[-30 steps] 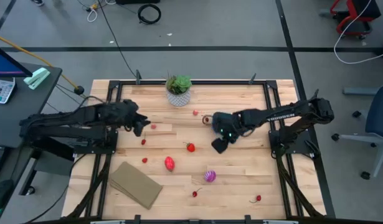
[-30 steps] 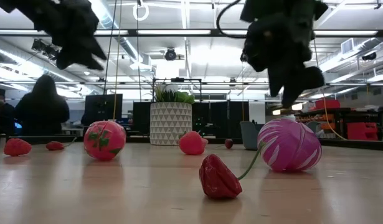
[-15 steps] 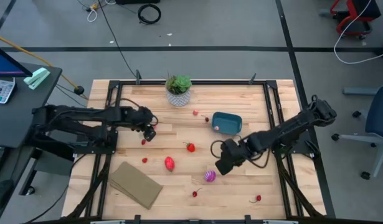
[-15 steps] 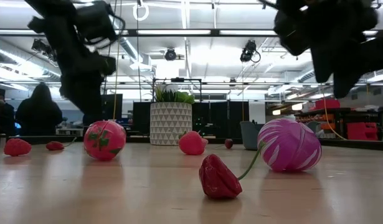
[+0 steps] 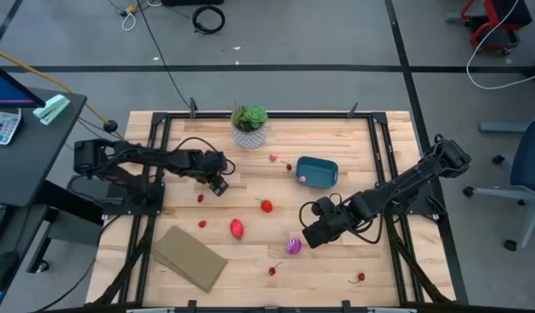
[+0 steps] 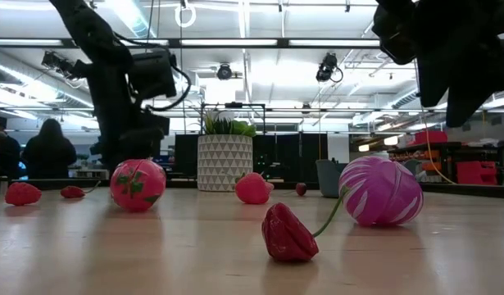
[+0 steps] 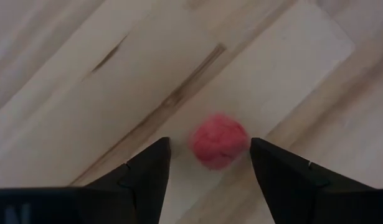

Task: Pick and placing Produce into tupperware
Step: Put the right pink peach into the blue bin

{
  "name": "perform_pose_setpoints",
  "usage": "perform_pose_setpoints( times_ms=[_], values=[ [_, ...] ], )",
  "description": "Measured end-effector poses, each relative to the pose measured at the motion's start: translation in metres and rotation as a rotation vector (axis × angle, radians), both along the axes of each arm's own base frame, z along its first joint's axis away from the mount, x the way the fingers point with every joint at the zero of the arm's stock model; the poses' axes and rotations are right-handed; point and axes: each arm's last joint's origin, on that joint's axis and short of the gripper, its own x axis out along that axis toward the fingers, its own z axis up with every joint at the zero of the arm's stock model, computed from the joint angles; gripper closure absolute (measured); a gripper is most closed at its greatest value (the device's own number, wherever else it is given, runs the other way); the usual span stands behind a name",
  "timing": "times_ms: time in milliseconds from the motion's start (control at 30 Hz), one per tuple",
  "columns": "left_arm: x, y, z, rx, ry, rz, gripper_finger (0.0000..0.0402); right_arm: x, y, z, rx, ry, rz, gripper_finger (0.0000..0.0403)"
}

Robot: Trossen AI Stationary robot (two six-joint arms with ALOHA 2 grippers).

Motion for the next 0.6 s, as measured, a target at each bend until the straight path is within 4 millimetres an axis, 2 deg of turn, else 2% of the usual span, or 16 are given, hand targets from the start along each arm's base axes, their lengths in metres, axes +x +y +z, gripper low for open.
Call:
perform_pose_setpoints(
  times_ms=[300, 600],
  values=[
    [0.0025, 0.0009, -0.0038, 0.003, -0.004, 0.025, 0.0199, 0.0006, -0.0013, 0.0001, -0.039, -0.019, -0.016, 0.0197],
    [0.0049, -0.0020, -0.0023, -0.006, -0.033, 0.080, 0.0241, 0.0007, -0.0016, 0.0002, -0.049, -0.024, -0.019, 0.0199]
  ],
)
